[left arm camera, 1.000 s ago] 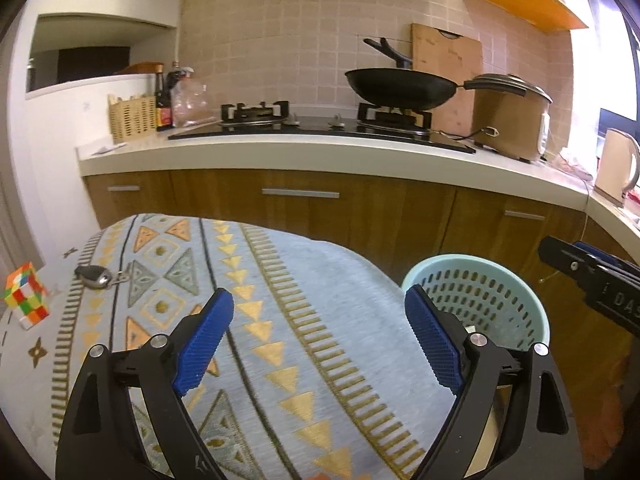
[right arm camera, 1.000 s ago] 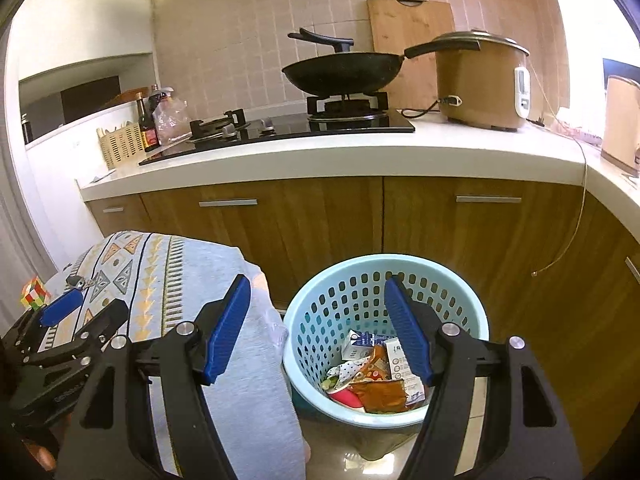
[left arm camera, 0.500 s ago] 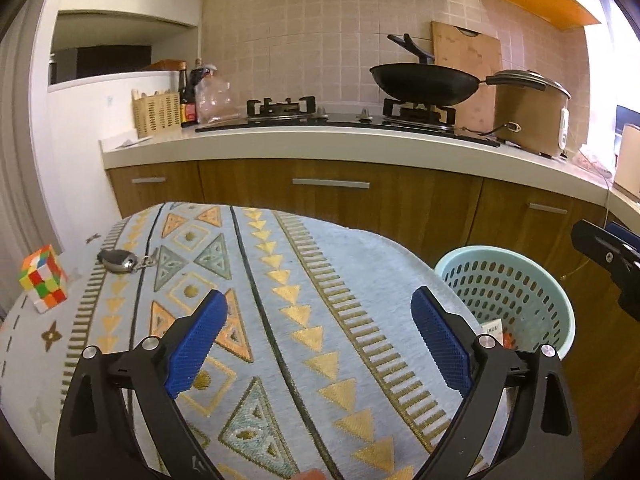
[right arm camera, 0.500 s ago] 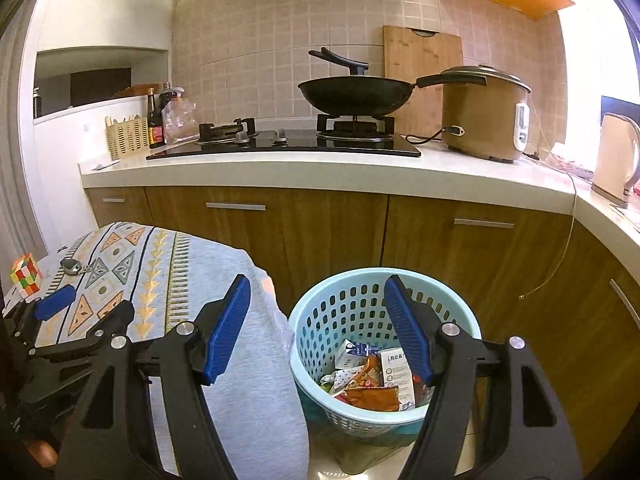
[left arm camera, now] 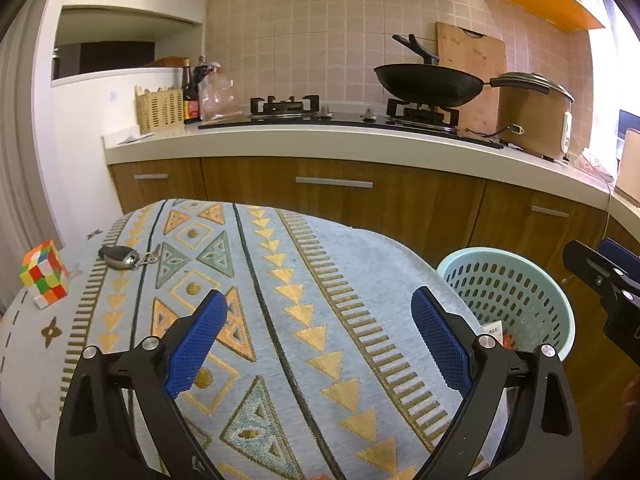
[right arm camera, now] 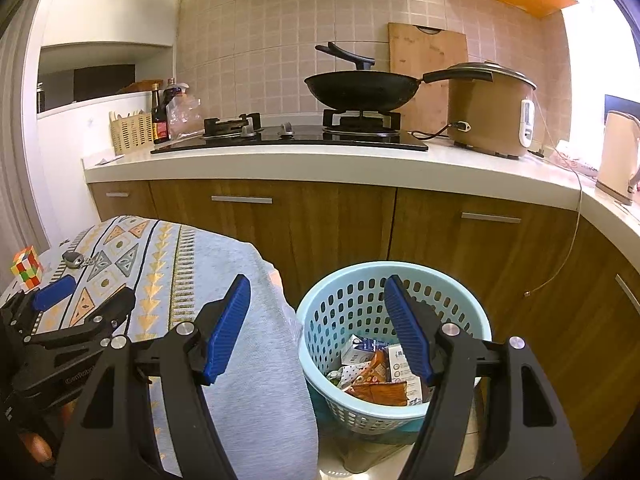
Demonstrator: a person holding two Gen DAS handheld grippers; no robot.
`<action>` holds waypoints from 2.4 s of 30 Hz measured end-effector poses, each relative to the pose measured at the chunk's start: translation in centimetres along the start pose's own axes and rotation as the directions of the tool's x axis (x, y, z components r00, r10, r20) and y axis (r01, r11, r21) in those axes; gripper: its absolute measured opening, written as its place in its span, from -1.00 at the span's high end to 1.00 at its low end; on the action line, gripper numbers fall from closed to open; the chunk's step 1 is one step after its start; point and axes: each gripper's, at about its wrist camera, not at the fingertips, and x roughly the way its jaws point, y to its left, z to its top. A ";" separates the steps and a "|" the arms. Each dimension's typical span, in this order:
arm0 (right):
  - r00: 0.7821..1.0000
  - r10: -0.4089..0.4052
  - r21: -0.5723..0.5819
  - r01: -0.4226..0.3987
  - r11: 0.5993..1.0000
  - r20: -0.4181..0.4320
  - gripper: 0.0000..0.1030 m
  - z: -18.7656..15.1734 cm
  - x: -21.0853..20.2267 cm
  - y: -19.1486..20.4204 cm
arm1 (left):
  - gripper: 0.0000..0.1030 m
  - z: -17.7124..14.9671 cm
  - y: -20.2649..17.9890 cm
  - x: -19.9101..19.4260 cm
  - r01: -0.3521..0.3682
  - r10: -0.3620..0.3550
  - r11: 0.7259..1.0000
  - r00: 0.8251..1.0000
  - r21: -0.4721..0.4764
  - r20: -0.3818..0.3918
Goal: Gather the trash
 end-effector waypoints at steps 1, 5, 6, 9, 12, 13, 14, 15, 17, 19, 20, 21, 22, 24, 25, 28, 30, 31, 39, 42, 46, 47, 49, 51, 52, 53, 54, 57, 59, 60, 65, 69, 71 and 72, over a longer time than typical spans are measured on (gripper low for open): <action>1.000 -0.002 0.001 0.002 1.000 -0.002 -0.27 0.0 0.1 -0.1 | -0.76 0.0 0.0 0.0 0.003 -0.003 1.000 1.000 -0.003 -0.002; 1.000 0.002 0.014 -0.002 1.000 -0.010 -0.27 0.0 0.3 -0.2 | -0.76 0.0 0.2 0.1 0.007 -0.007 1.000 1.000 -0.013 -0.008; 1.000 0.001 0.012 -0.001 1.000 -0.008 -0.27 0.0 0.2 -0.2 | -0.76 0.0 0.2 0.1 0.008 -0.008 1.000 1.000 -0.017 -0.009; 1.000 0.001 0.009 -0.001 1.000 -0.004 -0.27 0.0 0.1 -0.2 | -0.76 0.1 0.3 0.2 0.008 -0.009 1.000 1.000 -0.023 -0.011; 1.000 0.003 0.008 -0.003 1.000 -0.005 -0.27 0.1 0.1 -0.2 | -0.76 0.0 0.2 0.1 0.006 -0.006 1.000 1.000 -0.023 -0.009; 1.000 0.004 0.009 -0.003 1.000 -0.006 -0.27 0.0 0.1 -0.2 | -0.76 0.0 0.3 0.1 0.006 -0.006 1.000 1.000 -0.022 -0.010; 1.000 0.004 0.010 -0.003 1.000 -0.006 -0.27 0.0 0.1 -0.2 | -0.76 0.0 0.3 0.1 0.006 -0.006 1.000 1.000 -0.023 -0.010; 1.000 0.003 0.009 -0.003 1.000 -0.006 -0.27 0.0 0.1 -0.2 | -0.76 0.0 0.3 0.1 0.006 -0.006 1.000 1.000 -0.023 -0.010; 1.000 0.001 0.009 -0.001 1.000 -0.005 -0.27 0.0 0.1 -0.3 | -0.76 0.0 0.3 0.1 0.004 -0.005 1.000 1.000 -0.022 -0.009; 1.000 -0.001 0.010 0.001 1.000 -0.007 -0.27 0.0 0.1 -0.3 | -0.76 0.0 0.3 0.1 0.005 -0.005 1.000 1.000 -0.021 -0.010; 1.000 -0.002 0.012 0.003 1.000 -0.008 -0.27 -0.1 0.1 -0.4 | -0.76 0.0 0.3 0.1 0.003 -0.004 1.000 1.000 -0.022 -0.010; 1.000 -0.003 0.014 0.003 1.000 -0.010 -0.27 -0.1 0.2 -0.4 | -0.76 0.0 0.3 0.1 0.003 -0.003 1.000 1.000 -0.022 -0.009; 1.000 -0.003 0.016 0.004 1.000 -0.013 -0.27 -0.1 0.3 -0.5 | -0.76 0.0 0.3 0.1 0.003 -0.003 1.000 1.000 -0.022 -0.009; 1.000 -0.004 0.018 0.005 1.000 -0.016 -0.27 -0.2 0.3 -0.6 | -0.76 0.0 0.4 0.1 0.004 -0.004 1.000 1.000 -0.022 -0.010; 1.000 -0.004 0.019 0.004 1.000 -0.016 -0.27 -0.2 0.4 -0.6 | -0.76 0.0 0.4 0.1 0.003 -0.004 1.000 1.000 -0.022 -0.010; 1.000 -0.003 0.018 0.004 1.000 -0.017 -0.27 -0.1 0.5 -0.7 | -0.77 0.0 0.4 0.1 0.003 -0.003 1.000 1.000 -0.022 -0.012; 1.000 -0.003 0.019 0.003 1.000 -0.018 -0.27 -0.1 0.5 -0.7 | -0.77 0.0 0.3 0.1 0.001 -0.001 1.000 1.000 -0.020 -0.011; 1.000 -0.004 0.019 0.004 1.000 -0.018 -0.27 -0.1 0.5 -0.6 | -0.77 0.0 0.3 0.1 0.001 -0.001 1.000 1.000 -0.021 -0.011; 0.999 0.013 0.030 -0.011 0.999 -0.038 -0.27 -0.3 1.0 -0.8 | -0.77 0.0 0.3 0.1 -0.004 0.004 1.000 1.000 -0.020 -0.006; 0.999 0.013 0.028 -0.012 1.000 -0.037 -0.27 -0.3 0.9 -0.7 | -0.77 -0.2 0.3 0.1 -0.006 0.006 1.000 1.000 -0.018 -0.008; 0.999 0.013 0.028 -0.012 1.000 -0.036 -0.27 -0.2 0.9 -0.6 | -0.77 -0.1 0.2 0.1 -0.008 0.008 1.000 1.000 -0.018 -0.007; 0.999 0.013 0.029 -0.012 0.999 -0.036 -0.27 -0.2 0.8 -0.6 | -0.77 -0.1 0.2 0.1 -0.008 0.008 1.000 1.000 -0.017 -0.008; 0.999 0.014 0.029 -0.013 0.999 -0.038 -0.27 -0.1 0.9 -0.6 | -0.77 -0.1 0.1 0.0 -0.010 0.010 1.000 1.000 -0.013 -0.007; 0.999 0.013 0.027 -0.012 1.000 -0.037 -0.27 -0.1 0.8 -0.5 | -0.77 -0.1 0.0 0.0 -0.013 0.013 1.000 1.000 -0.011 -0.007; 0.999 0.014 0.027 -0.013 1.000 -0.037 -0.27 -0.1 0.9 -0.5 | -0.77 -0.1 0.0 0.0 -0.013 0.013 1.000 1.000 -0.011 -0.007; 0.999 0.014 0.028 -0.013 1.000 -0.036 -0.27 -0.1 0.9 -0.5 | -0.77 -0.1 0.0 0.0 -0.014 0.014 1.000 1.000 -0.012 -0.008; 0.999 0.015 0.027 -0.014 1.000 -0.036 -0.27 0.0 0.9 -0.5 | -0.77 -0.1 0.0 0.0 -0.014 0.014 1.000 1.000 -0.013 -0.008; 0.999 0.015 0.027 -0.014 1.000 -0.037 -0.27 0.0 0.9 -0.5 | -0.77 -0.1 0.0 0.0 -0.012 0.012 1.000 1.000 -0.014 -0.008; 0.999 0.015 0.027 -0.014 1.000 -0.036 -0.27 0.0 0.9 -0.5 | -0.77 -0.1 0.0 0.1 -0.012 0.012 1.000 1.000 -0.013 -0.009; 0.999 0.014 0.027 -0.013 1.000 -0.036 -0.27 0.0 0.9 -0.4 | -0.77 -0.1 0.0 0.0 -0.010 0.009 1.000 1.000 -0.013 -0.010; 0.999 0.017 0.023 -0.017 1.000 -0.035 -0.27 0.1 0.9 -0.3 | -0.77 -0.1 0.0 0.0 -0.007 0.007 1.000 1.000 -0.016 -0.009; 0.999 0.017 0.021 -0.016 1.000 -0.039 -0.27 0.1 1.0 -0.3 | -0.77 -0.1 0.2 0.0 -0.005 0.005 1.000 1.000 -0.019 -0.010; 0.999 0.020 0.024 -0.019 1.000 -0.042 -0.27 0.0 1.1 -0.4 | -0.77 -0.2 0.2 0.0 0.001 -0.001 1.000 1.000 -0.022 -0.014; 0.999 0.020 0.024 -0.019 1.000 -0.043 -0.27 0.0 1.2 -0.4 | -0.77 -0.2 0.3 0.0 0.002 -0.002 1.000 1.000 -0.024 -0.016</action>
